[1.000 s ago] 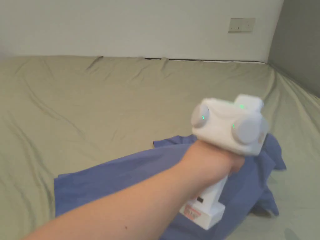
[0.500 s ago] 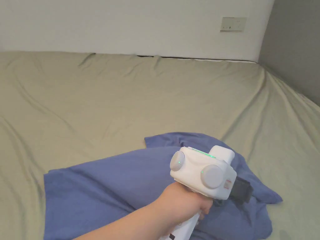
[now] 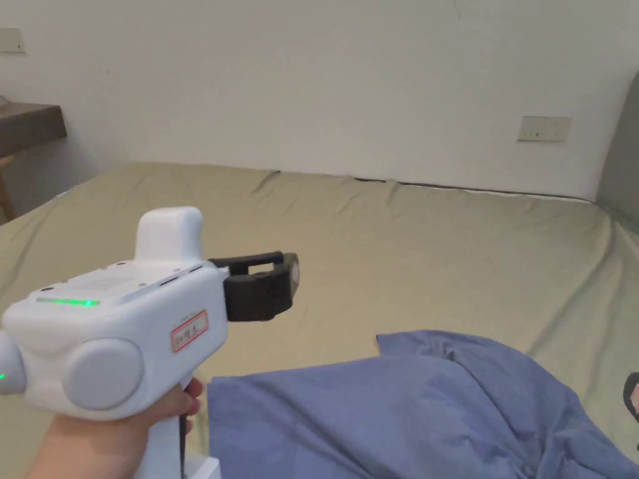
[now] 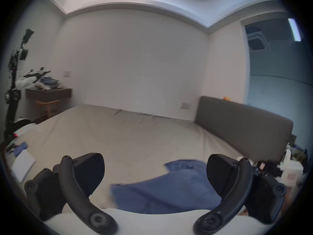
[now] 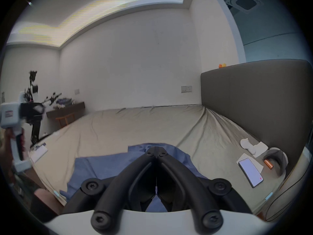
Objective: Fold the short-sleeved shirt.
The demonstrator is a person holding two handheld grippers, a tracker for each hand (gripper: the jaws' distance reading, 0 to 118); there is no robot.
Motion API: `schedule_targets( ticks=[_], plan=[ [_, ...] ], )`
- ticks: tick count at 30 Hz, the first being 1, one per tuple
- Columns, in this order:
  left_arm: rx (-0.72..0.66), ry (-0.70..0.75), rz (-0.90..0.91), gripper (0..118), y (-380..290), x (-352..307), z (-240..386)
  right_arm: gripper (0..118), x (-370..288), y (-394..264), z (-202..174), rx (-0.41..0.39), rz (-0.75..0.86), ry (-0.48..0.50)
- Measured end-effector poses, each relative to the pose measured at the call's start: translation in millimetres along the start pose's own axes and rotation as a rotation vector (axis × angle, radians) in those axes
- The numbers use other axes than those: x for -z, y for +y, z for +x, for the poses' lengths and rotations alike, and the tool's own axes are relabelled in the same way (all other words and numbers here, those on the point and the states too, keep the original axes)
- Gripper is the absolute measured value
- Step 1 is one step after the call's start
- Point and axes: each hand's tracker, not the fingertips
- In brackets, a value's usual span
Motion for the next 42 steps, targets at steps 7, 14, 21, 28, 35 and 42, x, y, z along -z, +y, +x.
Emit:
schedule_targets(
  ticks=[7,14,21,28,35,42],
  plan=[
    [0.046,0.198,-0.104,0,-95,-45,-60,3,11,-39,-6,-0.084,-0.108,-0.054],
    [0.068,0.202,-0.199,0,-118,-31,-67,3,9,-41,-12,-0.117,-0.124,-0.059],
    [0.073,0.127,-0.322,0,-124,-13,-57,3,12,-41,-8,-0.052,-0.153,-0.034],
    [0.055,0.125,-0.374,0,-86,71,-65,3,15,-37,-3,0.01,-0.168,-0.003],
    [-0.049,0.092,-0.613,118,-85,219,-88,3,25,-30,9,0.049,-0.168,-0.039],
    [-0.017,0.182,-0.808,101,-153,271,-79,3,38,-37,18,0.048,-0.191,-0.075]
  ],
)
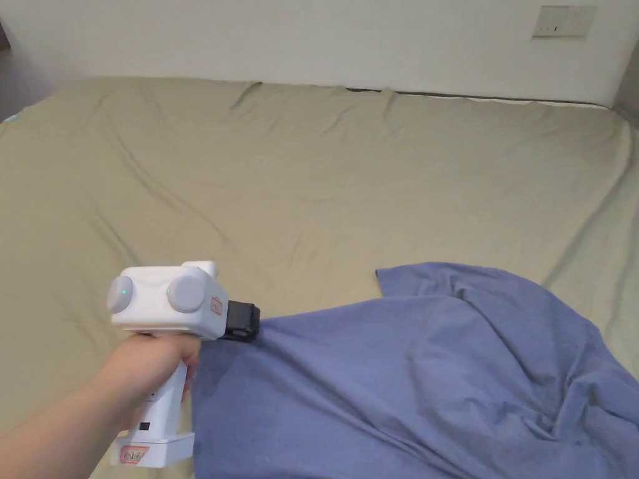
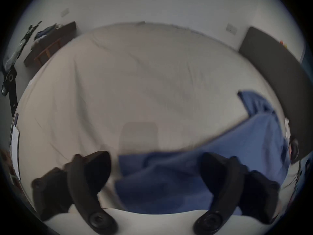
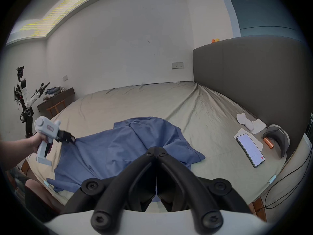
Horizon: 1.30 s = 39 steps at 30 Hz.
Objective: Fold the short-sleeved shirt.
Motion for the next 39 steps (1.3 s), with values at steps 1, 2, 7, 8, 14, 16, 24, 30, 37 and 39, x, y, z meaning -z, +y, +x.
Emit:
schedule_targets(
  ticks=[1,2,7,8,14,16,24,30,37,39],
  plan=[
    [0.047,0.012,-0.044,99,-14,8,9,3,2,-2,3,0.007,-0.009,-0.003],
    [0.19,0.076,0.01,90,-25,8,20,3,4,-2,4,0.016,-0.02,-0.007],
    [0.179,0.072,0.159,9,-21,-25,24,3,9,1,4,0.016,-0.019,0.005],
    [0.184,-0.008,0.184,8,-23,-28,26,3,9,2,3,0.003,-0.016,0.008],
    [0.153,-0.031,0.29,8,-35,-61,19,3,3,-4,13,-0.015,-0.016,0.014],
    [0.104,-0.035,0.332,8,-39,-73,15,3,2,-6,19,-0.028,-0.014,0.006],
    [0.072,-0.089,0.316,8,-39,-87,9,106,52,11,71,-0.006,-0.13,0.018],
    [0.08,-0.089,0.311,8,-35,-86,14,116,164,-13,103,0.018,-0.379,-0.146],
    [0.178,-0.032,0.25,8,-46,-74,20,10,178,-45,106,0.127,-0.379,-0.104],
    [0.168,-0.037,0.259,8,-46,-74,18,10,174,-44,105,0.1,-0.355,-0.109]
  ],
)
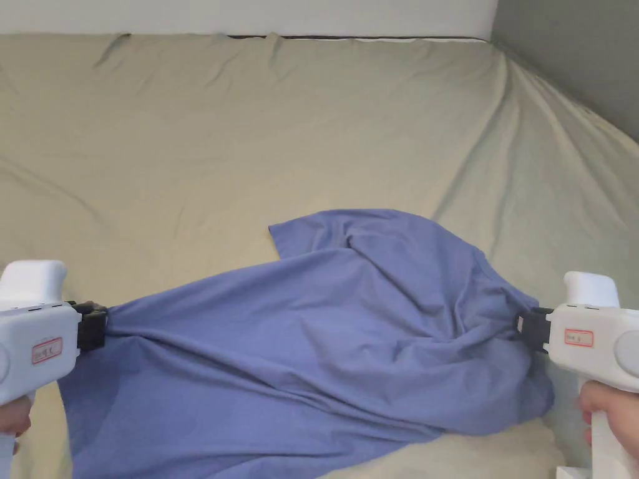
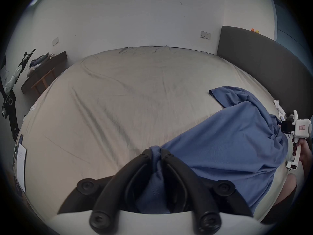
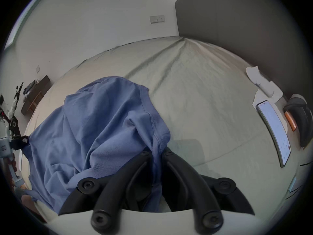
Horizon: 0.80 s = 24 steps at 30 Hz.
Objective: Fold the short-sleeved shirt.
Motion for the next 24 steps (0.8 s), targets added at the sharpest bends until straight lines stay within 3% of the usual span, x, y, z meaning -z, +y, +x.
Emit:
schedule_targets(
  ticks=[2,7,9,16,18,22,24],
  plan=[
    [-0.03,-0.012,0.006,8,2,-5,-4,10,-10,2,0,0.024,0.002,0.026],
    [-0.022,-0.006,0.097,8,15,-41,-12,10,-58,15,1,-0.031,0.118,0.015],
    [0.019,0.032,0.18,8,28,-66,-13,10,-87,27,5,-0.015,0.182,0.047],
    [-0.064,0.004,0.376,8,98,-171,-50,10,-204,94,-1,0.01,0.417,0.106],
    [-0.019,0.063,0.436,8,116,-203,-59,10,-228,117,2,0.006,0.465,0.117],
    [-0.021,0.067,0.513,8,150,-256,-73,10,-278,153,-17,-0.105,0.547,0.098],
    [-0.003,0.11,0.547,8,166,-273,-76,10,-295,173,-25,-0.102,0.559,0.119]
  ],
)
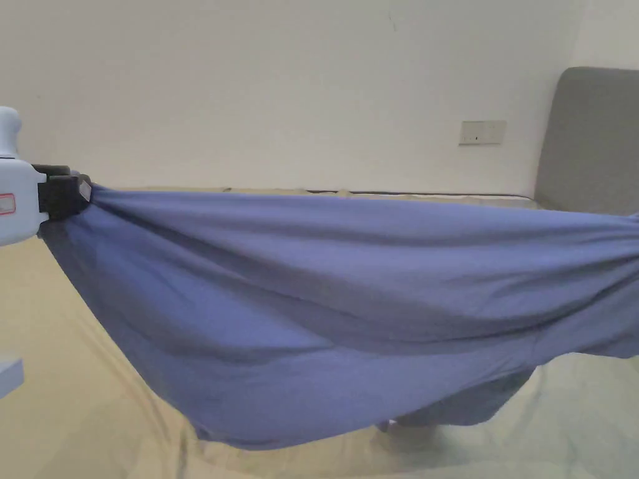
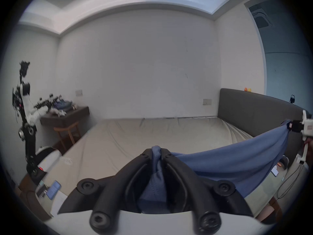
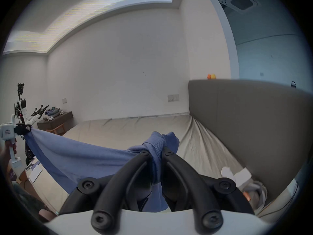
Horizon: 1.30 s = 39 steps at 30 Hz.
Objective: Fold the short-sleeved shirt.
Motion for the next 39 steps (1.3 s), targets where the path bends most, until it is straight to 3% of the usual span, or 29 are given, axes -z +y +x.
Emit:
schedule_targets(
  ticks=[2,7,10,21,30,34,37,39],
  plan=[
    [0.029,0.024,0.035,8,22,-3,-2,10,1,26,-10,-0.053,0.038,-0.004],
    [-0.066,0.043,0.049,8,66,15,-16,10,23,78,-27,-0.088,0.058,-0.014],
    [0.004,0.086,0.053,8,87,41,-14,10,47,98,-39,-0.134,0.075,-0.039],
    [0.08,0.176,0.098,8,118,174,-2,10,204,131,-85,-0.179,0.099,-0.18],
    [0.109,0.216,0.076,8,69,280,16,10,318,110,-77,-0.174,0.07,-0.216],
    [0.123,0.147,-0.017,8,17,319,26,10,354,63,-67,-0.191,0.038,-0.248],
    [0.173,0.127,-0.108,8,-30,334,36,10,367,17,-57,-0.245,-0.018,-0.226],
    [0.137,0.098,-0.131,8,-61,333,39,10,362,-18,-52,-0.239,-0.05,-0.217]
  ],
)
